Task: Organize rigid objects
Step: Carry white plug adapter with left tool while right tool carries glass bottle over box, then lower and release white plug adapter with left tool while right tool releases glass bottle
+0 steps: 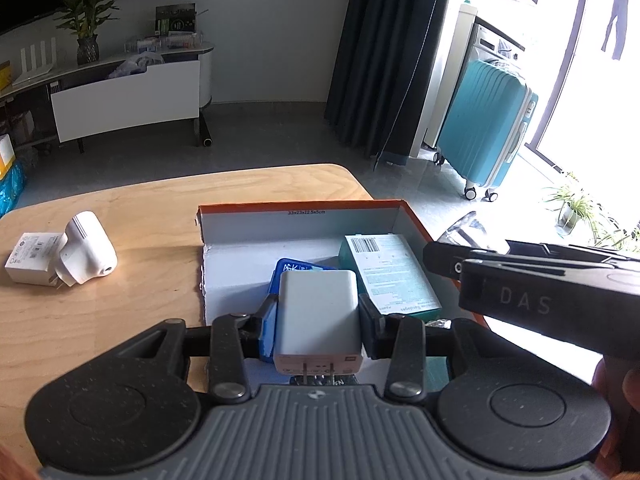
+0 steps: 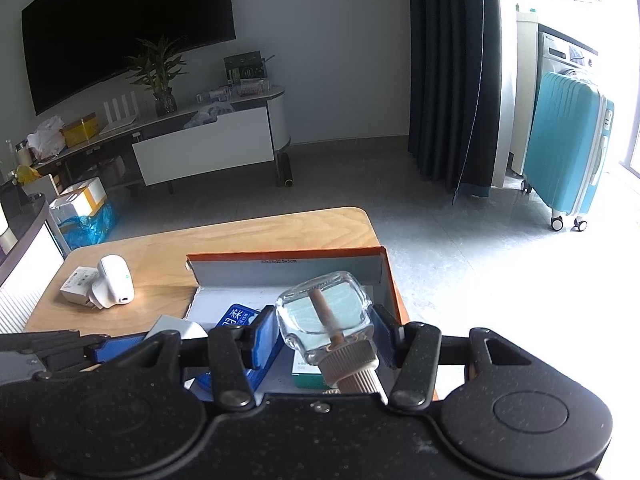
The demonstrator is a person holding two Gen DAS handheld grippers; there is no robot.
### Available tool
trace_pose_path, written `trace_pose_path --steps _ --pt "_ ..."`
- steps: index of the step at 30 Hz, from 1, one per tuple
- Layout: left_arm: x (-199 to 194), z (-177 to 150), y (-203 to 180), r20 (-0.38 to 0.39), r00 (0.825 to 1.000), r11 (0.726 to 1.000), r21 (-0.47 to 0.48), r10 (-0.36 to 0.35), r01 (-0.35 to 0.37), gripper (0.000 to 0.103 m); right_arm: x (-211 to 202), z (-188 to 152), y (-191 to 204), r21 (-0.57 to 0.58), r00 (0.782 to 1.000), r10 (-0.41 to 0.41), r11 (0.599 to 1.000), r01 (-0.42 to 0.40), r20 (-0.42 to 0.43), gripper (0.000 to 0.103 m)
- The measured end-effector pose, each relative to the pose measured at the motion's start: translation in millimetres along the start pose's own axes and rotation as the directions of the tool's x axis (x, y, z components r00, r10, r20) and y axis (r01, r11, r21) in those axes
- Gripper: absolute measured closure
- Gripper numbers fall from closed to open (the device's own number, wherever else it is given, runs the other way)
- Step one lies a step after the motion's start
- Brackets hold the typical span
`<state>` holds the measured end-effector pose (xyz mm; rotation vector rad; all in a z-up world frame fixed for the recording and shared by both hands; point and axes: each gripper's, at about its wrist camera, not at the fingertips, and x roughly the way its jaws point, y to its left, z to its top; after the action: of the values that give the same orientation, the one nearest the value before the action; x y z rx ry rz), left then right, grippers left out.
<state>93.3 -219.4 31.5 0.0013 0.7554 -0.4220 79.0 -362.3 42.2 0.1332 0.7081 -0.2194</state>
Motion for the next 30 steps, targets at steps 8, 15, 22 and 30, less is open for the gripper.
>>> trace_pose_path --steps 8,15,22,30 --pt "11.3 5.3 1.1 -0.009 1.0 1.0 -0.004 0.0 0.0 0.062 21.4 9.8 1.9 -0.018 1.0 0.003 1.0 -0.003 -0.02 0.041" --pt "21.2 12.8 1.5 -0.013 1.0 1.0 -0.001 -0.006 0.006 0.062 38.9 17.1 2.7 -0.021 0.999 0.009 1.0 -0.01 -0.038 0.041" --pt "33.3 20.6 2.1 -0.016 1.0 1.0 0.001 -0.015 0.015 0.062 55.3 22.5 1.7 -0.027 0.999 0.004 1.0 -0.005 -0.053 0.041" --pt "45.9 30.4 3.6 -0.017 1.0 1.0 -0.002 -0.014 0.014 0.062 71.9 29.9 -1.5 -0.016 0.999 -0.006 1.0 0.006 -0.054 0.059"
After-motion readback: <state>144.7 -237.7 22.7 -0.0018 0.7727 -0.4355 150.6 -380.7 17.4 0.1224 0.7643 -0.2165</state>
